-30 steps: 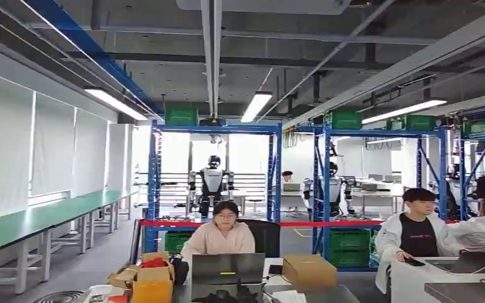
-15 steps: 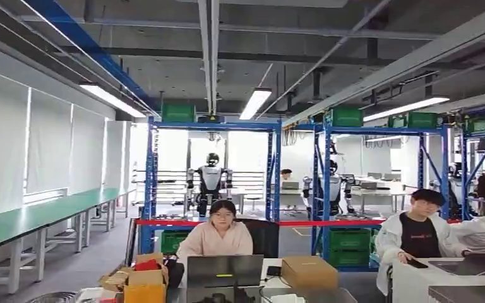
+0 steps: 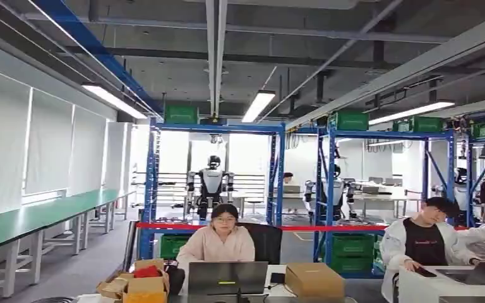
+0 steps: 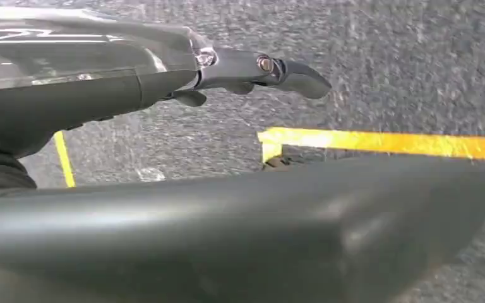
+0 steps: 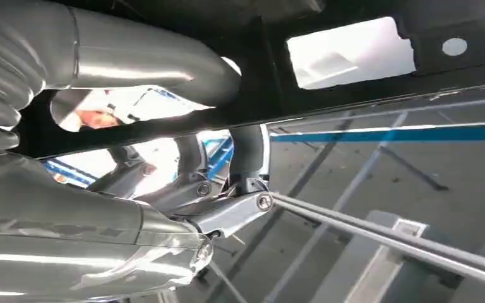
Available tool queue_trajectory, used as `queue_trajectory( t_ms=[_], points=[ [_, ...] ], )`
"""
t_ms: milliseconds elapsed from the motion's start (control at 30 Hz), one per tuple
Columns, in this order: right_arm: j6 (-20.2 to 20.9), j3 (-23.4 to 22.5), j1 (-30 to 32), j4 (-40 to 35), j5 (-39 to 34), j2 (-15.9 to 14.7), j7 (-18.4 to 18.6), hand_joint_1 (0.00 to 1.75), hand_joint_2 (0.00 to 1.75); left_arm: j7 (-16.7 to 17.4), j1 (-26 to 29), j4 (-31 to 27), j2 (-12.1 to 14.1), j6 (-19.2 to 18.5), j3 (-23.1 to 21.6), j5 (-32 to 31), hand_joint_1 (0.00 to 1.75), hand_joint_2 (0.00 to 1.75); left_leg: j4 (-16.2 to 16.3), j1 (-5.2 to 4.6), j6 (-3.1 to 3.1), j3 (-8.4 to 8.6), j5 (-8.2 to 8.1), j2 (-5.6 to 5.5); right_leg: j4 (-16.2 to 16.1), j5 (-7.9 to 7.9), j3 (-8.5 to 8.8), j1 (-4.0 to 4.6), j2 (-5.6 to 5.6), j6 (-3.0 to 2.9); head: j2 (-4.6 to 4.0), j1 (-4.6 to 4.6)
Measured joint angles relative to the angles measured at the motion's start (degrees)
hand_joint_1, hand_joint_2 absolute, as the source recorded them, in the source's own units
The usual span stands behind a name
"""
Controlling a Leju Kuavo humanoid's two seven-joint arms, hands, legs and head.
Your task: Take the parts from the cabinet and place them on the table.
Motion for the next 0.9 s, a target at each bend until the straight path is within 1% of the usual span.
queue_trajectory(
  t_ms=[33, 67, 100, 133, 167, 200, 233, 267, 300, 333, 367, 400, 433, 467, 500, 533, 567, 600, 667, 700, 733, 767, 800, 833, 867, 900],
  points=[
    [0.00, 0.00, 0.02, -0.04, 0.02, 0.00, 0.02, 1.75, 1.75, -0.02, 0.07, 0.00, 0.00, 0.00, 0.00, 0.00, 0.00, 1.75, -0.26, 0.31, 0.26, 0.55, -0.14, -0.02, 0.43, -0.64, 0.15, -0.07, -0.07, 0.45, 0.02, 0.02],
    [-0.02, 0.00, -0.03, -0.11, 0.00, 0.00, -0.02, 1.75, 1.75, -0.04, 0.03, 0.00, 0.04, 0.02, 0.00, 0.02, 0.00, 1.75, -0.37, 0.37, 0.64, 0.92, -0.38, -0.02, 1.89, -1.18, -0.39, -0.06, -0.09, 0.65, 0.00, 0.00],
    [-0.04, -0.02, -0.14, -0.15, 0.00, 0.00, -0.07, 1.75, 1.75, -0.07, -0.10, 0.00, 0.09, 0.02, -0.02, 0.00, 0.00, 1.75, -0.44, 0.36, 1.03, 1.38, -0.67, -0.01, 6.41, -2.95, -2.77, -0.18, -0.09, 0.98, -0.02, 0.00],
    [-0.09, -0.04, -0.04, -0.15, -0.02, 0.00, -0.04, 1.75, 1.75, -0.07, -0.13, 0.00, 0.09, 0.02, -0.02, 0.00, 0.00, 1.75, -0.44, 0.33, 1.16, 1.61, -1.00, -0.01, 11.19, -4.73, -5.61, -0.24, -0.10, 1.19, -0.02, 0.00],
    [-0.11, -0.04, 0.12, -0.13, -0.02, 0.00, -0.04, 1.75, 1.75, -0.07, -0.15, 0.00, 0.09, 0.00, 0.00, 0.00, 0.00, 1.75, -0.44, 0.29, 1.27, 1.87, -1.28, -0.02, 15.91, -5.86, -8.72, -0.26, -0.10, 1.26, -0.02, 0.00],
    [-0.13, -0.09, 0.28, -0.13, -0.04, 0.00, -0.04, 1.75, 1.75, -0.07, -0.14, 0.00, 0.09, -0.02, -0.02, 0.00, 0.00, 1.75, -0.44, 0.21, 1.25, 2.28, -1.66, -0.06, 18.83, -5.79, -11.10, -0.25, -0.10, 1.26, -0.02, 0.00],
    [-0.15, -0.13, 0.39, -0.09, -0.04, 0.00, -0.04, 1.75, 1.75, -0.07, -0.02, 0.00, 0.09, 0.00, 0.00, 0.00, 0.00, 1.75, -0.44, 0.12, 1.25, 2.86, -2.08, -0.13, 18.52, -4.16, -11.88, -0.22, -0.10, 1.09, -0.02, 0.00],
    [-0.15, -0.20, 0.40, -0.09, -0.07, 0.00, -0.04, 1.75, 1.75, -0.07, 0.09, 0.00, 0.09, 0.00, 0.00, 0.00, 0.00, 1.75, -0.46, -0.04, 1.20, 3.61, -2.58, -0.21, 15.60, -1.17, -11.27, -0.11, -0.08, 0.78, -0.02, 0.00],
    [-0.15, -0.22, 0.37, -0.09, -0.07, 0.00, -0.04, 1.75, 1.75, -0.07, 0.09, 0.00, 0.09, 0.00, 0.00, 0.00, 0.00, 1.75, -0.48, -0.16, 1.20, 4.33, -3.05, -0.29, 10.97, 2.36, -9.85, 0.09, -0.06, 0.19, -0.04, 0.00],
    [-0.15, -0.24, 0.36, -0.09, -0.07, 0.00, -0.04, 1.75, 1.75, -0.09, 0.03, 0.00, 0.07, 0.00, -0.02, 0.00, 0.00, 1.75, -0.55, -0.30, 1.16, 5.09, -3.51, -0.34, 5.43, 6.01, -8.10, 0.47, -0.03, -0.67, -0.04, 0.00],
    [-0.17, -0.28, 0.39, -0.07, -0.09, 0.00, -0.07, 1.75, 1.75, -0.09, 0.10, 0.09, -0.26, -0.04, -0.02, 0.00, 0.00, 1.75, -0.91, 0.00, 1.14, 5.41, -3.71, -0.31, 4.19, 5.42, -7.49, 0.77, 0.02, -1.39, -0.04, 0.15],
    [-0.20, -0.35, 0.49, -0.09, -0.06, 0.00, -0.04, 1.75, 1.75, -0.17, -0.08, 0.07, -0.15, 0.00, 0.00, 0.05, 0.00, 1.75, -1.13, -0.10, 0.85, 5.46, -3.84, -0.36, 3.57, 5.91, -7.12, 1.17, -0.04, -1.75, 0.02, -0.02],
    [-0.24, -0.44, 0.42, -0.09, -0.06, 0.00, -0.07, 1.75, 1.75, -0.11, -0.07, 0.07, -0.15, -0.02, -0.02, 0.00, 0.00, 1.75, -1.45, 0.25, 0.49, 5.43, -3.76, -0.30, 3.15, 5.70, -7.00, 1.45, 0.02, -1.83, 0.07, 0.02],
    [-0.24, -0.46, 0.40, -0.09, -0.09, 0.00, -0.09, 1.75, 1.75, -0.13, 0.01, 0.09, -0.15, -0.04, -0.02, 0.00, 0.00, 1.75, -1.87, 0.32, 0.25, 5.65, -3.78, -0.25, 2.98, 5.64, -6.98, 1.49, -0.01, -1.93, 0.00, -0.02],
    [-0.24, -0.48, 0.41, -0.13, -0.09, 0.00, -0.13, 1.75, 1.75, -0.15, -0.03, 0.09, -0.24, -0.17, -0.07, -0.02, 0.00, 1.75, -2.61, 0.17, 0.01, 6.13, -3.76, -0.22, 2.42, 5.69, -6.68, 1.50, -0.01, -2.14, 0.04, -0.02],
    [-0.24, -0.48, 0.41, -0.28, -0.07, 0.00, -0.13, 1.75, 1.75, -0.15, -0.15, 0.09, -0.28, -0.20, -0.09, -0.04, 0.00, 1.75, -3.27, -0.27, -0.13, 6.71, -4.00, -0.22, 0.22, 5.47, -5.03, 1.00, -0.08, -2.45, 0.04, 0.00],
    [-0.26, -0.46, 0.39, -0.31, -0.15, 0.02, -0.22, 1.75, 1.75, -0.24, -0.22, 0.09, -0.31, -0.20, -0.15, -0.04, 0.00, 1.75, -1.93, -0.23, -0.12, 6.34, -4.83, -0.11, -1.82, 5.17, -3.58, 0.47, -0.27, -2.43, 0.00, 0.04],
    [-0.26, -0.48, 0.21, -0.33, -0.30, 0.04, -0.22, 1.75, 1.75, -0.26, -0.34, 0.09, -0.28, -0.20, -0.17, -0.05, 0.00, 1.75, 1.18, -0.18, -0.24, 4.72, -6.08, -0.12, -2.49, 5.17, -2.94, 0.35, -0.32, -2.45, 0.00, 0.07],
    [-0.18, -0.50, 0.43, -0.18, -0.42, 0.07, -0.18, 1.75, 1.75, -0.24, -0.28, 0.09, -0.11, -0.17, -0.20, -0.04, 0.00, 1.75, 9.27, -0.06, -0.65, -0.04, -8.95, -0.13, -2.62, 4.55, -2.21, 0.22, -0.34, -2.44, 0.00, 0.06],
    [-0.13, -0.50, 0.68, -0.09, -0.48, 0.07, -0.20, 1.75, 1.75, -0.24, -0.08, 0.09, -0.02, -0.17, -0.20, -0.04, 0.00, 1.75, 13.06, 0.11, -0.92, -2.70, -9.41, -0.13, -2.60, 4.02, -1.63, 0.16, -0.30, -2.33, -0.02, 0.04],
    [-0.06, -0.50, 0.76, 0.04, -0.54, 0.07, -0.20, 1.75, 1.75, -0.22, 0.12, 0.09, 0.06, -0.17, -0.20, -0.04, 0.00, 1.75, 13.66, 0.26, -1.32, -3.83, -8.07, -0.11, -2.56, 3.49, -0.96, 0.07, -0.20, -2.14, -0.02, 0.04],
    [0.00, -0.50, 0.78, 0.09, -0.55, 0.07, -0.20, 1.75, 1.75, -0.22, 0.19, 0.09, 0.20, -0.15, -0.20, -0.07, 0.00, 1.75, 11.85, 0.42, -1.68, -3.70, -5.58, -0.10, -2.51, 2.94, -0.26, -0.09, -0.15, -1.93, -0.02, 0.04],
    [0.04, -0.52, 0.75, 0.09, -0.55, 0.07, -0.22, 1.75, 1.75, -0.22, 0.18, 0.09, 0.24, -0.15, -0.20, -0.07, 0.00, 1.75, 7.54, 0.71, -2.13, -2.51, -1.69, -0.07, -2.34, 2.16, 0.67, -0.34, -0.13, -1.55, -0.02, 0.04],
    [0.09, -0.52, 0.70, 0.09, -0.50, 0.07, -0.22, 1.75, 1.75, -0.22, 0.18, 0.09, 0.24, -0.15, -0.20, -0.07, 0.00, 1.75, 2.43, 1.09, -2.56, -0.91, 2.14, 0.02, -1.95, 1.27, 1.53, -0.62, -0.12, -1.11, -0.02, 0.04],
    [0.13, -0.52, 0.73, 0.11, -0.26, 0.07, -0.22, 1.75, 1.75, -0.22, 0.24, 0.09, 0.20, -0.17, -0.22, -0.09, 0.00, 1.75, 1.12, 1.09, -2.89, -0.14, 2.07, 0.26, -1.52, 0.38, 1.93, -0.63, -0.20, -0.51, -0.04, 0.02],
    [0.20, -0.54, 0.59, 0.26, 0.17, 0.04, -0.20, 1.75, 1.75, -0.22, 0.17, 0.24, -0.14, -0.15, -0.26, -0.07, 0.00, 1.75, 0.73, 0.88, -2.60, -0.06, 1.67, 0.29, -0.55, -0.21, 1.67, -0.24, -0.06, 0.07, -0.04, 0.02]
  ],
)
